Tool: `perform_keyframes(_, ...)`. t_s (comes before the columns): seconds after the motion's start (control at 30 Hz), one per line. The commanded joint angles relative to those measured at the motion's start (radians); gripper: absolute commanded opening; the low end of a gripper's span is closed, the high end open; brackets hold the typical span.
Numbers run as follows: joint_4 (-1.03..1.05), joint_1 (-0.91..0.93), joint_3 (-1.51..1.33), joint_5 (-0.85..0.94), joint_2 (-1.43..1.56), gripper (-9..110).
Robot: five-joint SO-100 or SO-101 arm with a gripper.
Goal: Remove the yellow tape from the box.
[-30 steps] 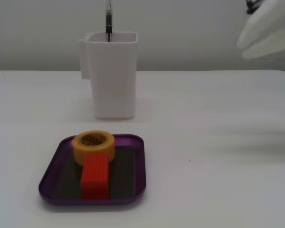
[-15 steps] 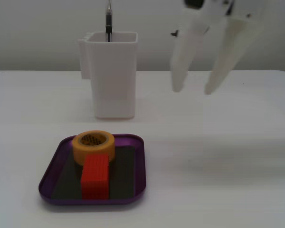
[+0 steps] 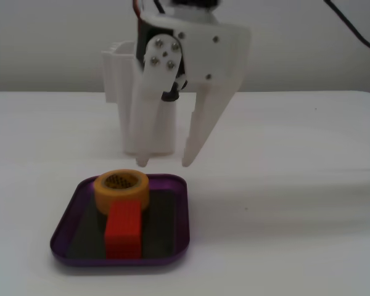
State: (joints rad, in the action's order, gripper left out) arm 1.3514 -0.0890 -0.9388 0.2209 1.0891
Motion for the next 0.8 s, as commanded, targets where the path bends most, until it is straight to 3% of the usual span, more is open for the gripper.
perform_keyframes(0.0, 0.009, 0.002, 0.112, 0.0, -0.034, 13)
perform_keyframes(0.77, -0.005, 0.077, 0.173, 0.003, -0.118, 13)
